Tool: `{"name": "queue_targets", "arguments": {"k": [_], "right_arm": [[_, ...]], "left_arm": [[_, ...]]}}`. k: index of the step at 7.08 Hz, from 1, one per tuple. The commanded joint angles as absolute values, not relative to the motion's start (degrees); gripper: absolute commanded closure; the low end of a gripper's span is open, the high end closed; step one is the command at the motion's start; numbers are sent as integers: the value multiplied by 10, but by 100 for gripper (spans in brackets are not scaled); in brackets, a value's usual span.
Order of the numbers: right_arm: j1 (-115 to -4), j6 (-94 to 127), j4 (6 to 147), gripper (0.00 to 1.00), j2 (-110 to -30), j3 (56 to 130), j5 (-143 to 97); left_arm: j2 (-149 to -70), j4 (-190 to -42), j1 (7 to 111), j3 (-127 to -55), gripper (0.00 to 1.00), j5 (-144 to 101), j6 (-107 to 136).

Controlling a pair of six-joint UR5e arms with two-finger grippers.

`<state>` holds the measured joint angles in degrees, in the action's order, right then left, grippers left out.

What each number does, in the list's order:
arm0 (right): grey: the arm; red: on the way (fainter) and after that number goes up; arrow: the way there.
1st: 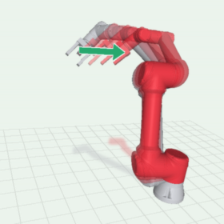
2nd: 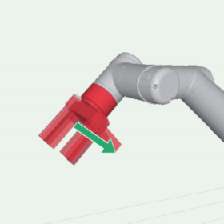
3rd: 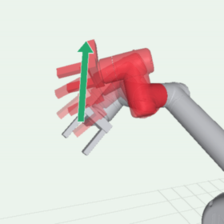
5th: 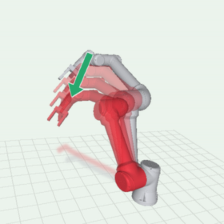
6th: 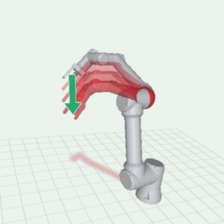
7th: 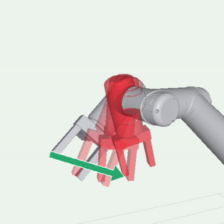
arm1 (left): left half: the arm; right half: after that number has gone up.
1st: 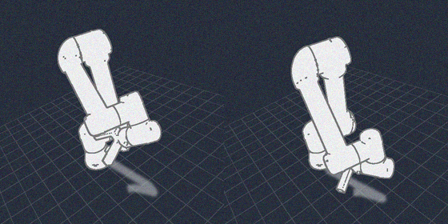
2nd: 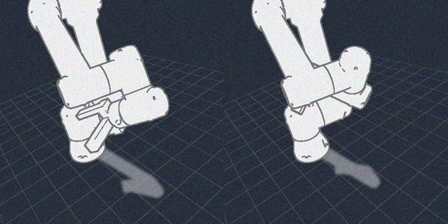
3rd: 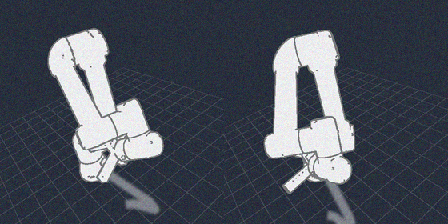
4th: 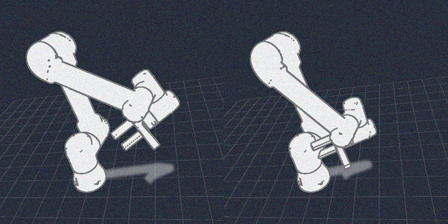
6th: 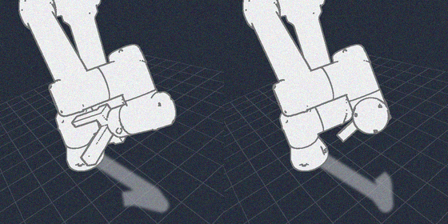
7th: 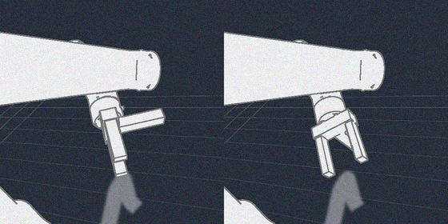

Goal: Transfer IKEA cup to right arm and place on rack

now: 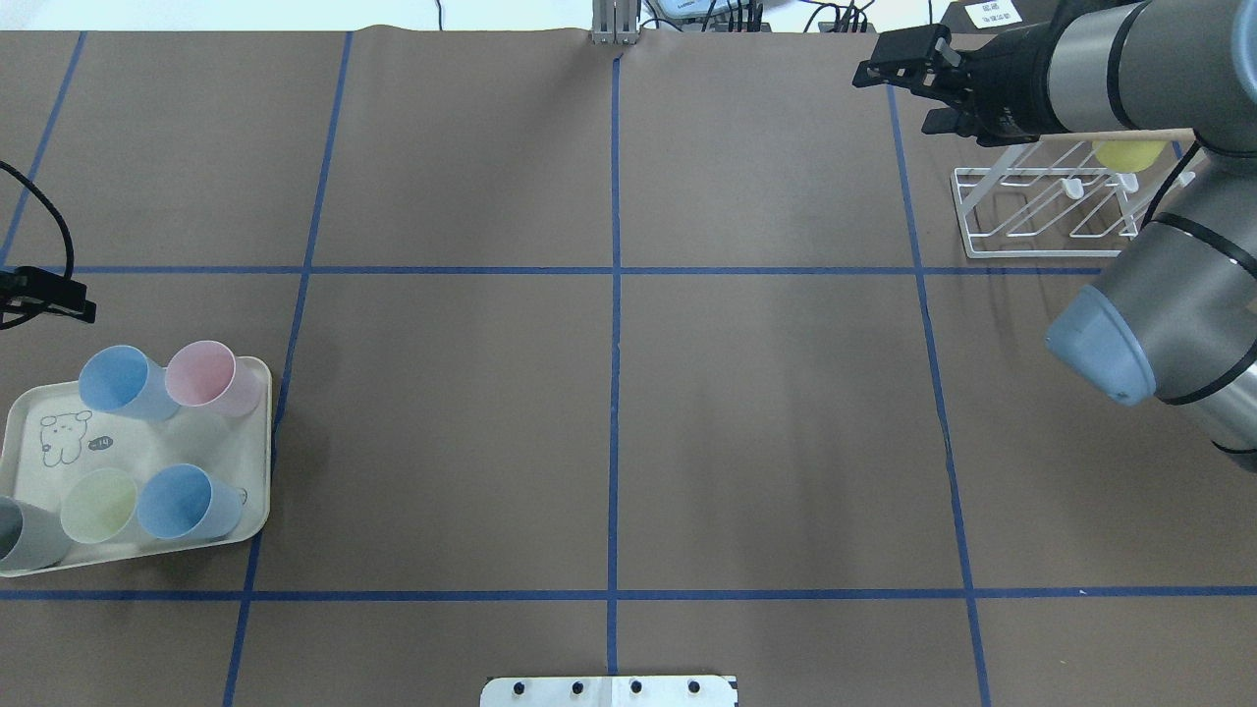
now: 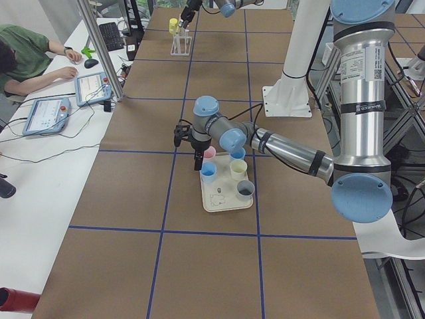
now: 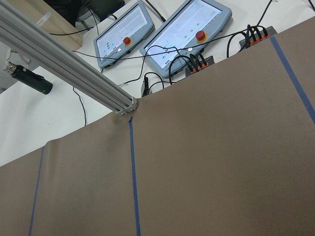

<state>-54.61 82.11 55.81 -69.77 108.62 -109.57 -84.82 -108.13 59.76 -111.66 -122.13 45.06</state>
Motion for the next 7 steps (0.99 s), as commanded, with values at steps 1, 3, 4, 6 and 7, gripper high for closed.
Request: {"name": "queue_targets", "arguments": {"k": [1, 3, 4, 6, 7], "right_arm": [[-541, 822, 558, 0, -696, 1085, -1095], [-537, 822, 557, 0, -695, 1087, -1095], [-537, 821, 557, 0, -695, 1089, -1095], [-537, 822, 557, 0, -695, 1090, -1095], [-537, 822, 557, 0, -695, 1091, -1096]], "left_arm": [[-845, -1098, 561, -1084, 0, -1210, 461], [-839, -1191, 535, -1036, 0, -1203, 516], [-839, -1194, 535, -1034, 0, -1204, 515], [-838, -1194, 535, -1035, 58, -1209, 511], [-830, -1194, 535, -1042, 100, -1210, 510]]}}
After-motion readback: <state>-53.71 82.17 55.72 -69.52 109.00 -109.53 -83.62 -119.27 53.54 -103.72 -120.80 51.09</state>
